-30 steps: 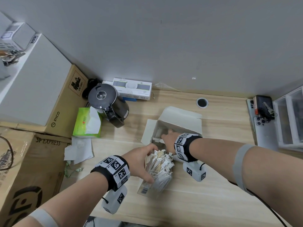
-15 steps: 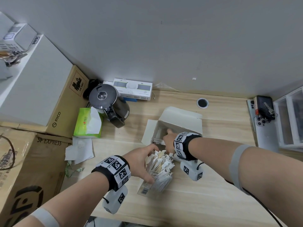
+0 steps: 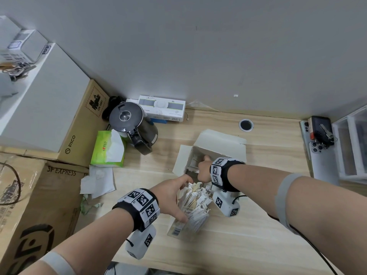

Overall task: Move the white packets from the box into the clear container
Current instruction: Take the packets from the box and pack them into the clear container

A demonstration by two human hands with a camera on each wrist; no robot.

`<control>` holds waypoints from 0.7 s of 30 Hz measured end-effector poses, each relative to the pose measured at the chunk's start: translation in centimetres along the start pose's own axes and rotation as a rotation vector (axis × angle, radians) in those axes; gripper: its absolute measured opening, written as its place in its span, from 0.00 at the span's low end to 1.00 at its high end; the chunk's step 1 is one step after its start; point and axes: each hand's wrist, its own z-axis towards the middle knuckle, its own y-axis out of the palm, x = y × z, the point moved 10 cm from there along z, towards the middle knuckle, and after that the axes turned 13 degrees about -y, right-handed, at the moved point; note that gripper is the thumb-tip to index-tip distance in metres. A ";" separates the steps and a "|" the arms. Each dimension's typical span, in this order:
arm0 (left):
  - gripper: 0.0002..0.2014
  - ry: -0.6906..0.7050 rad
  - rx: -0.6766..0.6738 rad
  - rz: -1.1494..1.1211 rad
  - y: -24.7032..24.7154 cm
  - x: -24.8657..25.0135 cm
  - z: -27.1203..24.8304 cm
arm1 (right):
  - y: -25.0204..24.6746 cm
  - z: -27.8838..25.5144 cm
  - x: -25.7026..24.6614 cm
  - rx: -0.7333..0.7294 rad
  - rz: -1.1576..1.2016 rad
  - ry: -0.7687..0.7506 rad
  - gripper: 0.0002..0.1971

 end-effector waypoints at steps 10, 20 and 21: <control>0.47 -0.012 0.000 -0.003 0.0 0.2 0.2 | -2.9 -2.7 -1.0 0.158 0.007 -0.105 0.02; 0.52 -0.019 0.074 0.019 -0.8 1.3 -0.6 | -6.0 -7.2 -1.0 0.443 0.258 -0.252 0.07; 0.54 -0.011 0.087 0.016 -0.9 1.4 -0.7 | -6.4 -7.6 -0.8 0.476 0.291 -0.262 0.10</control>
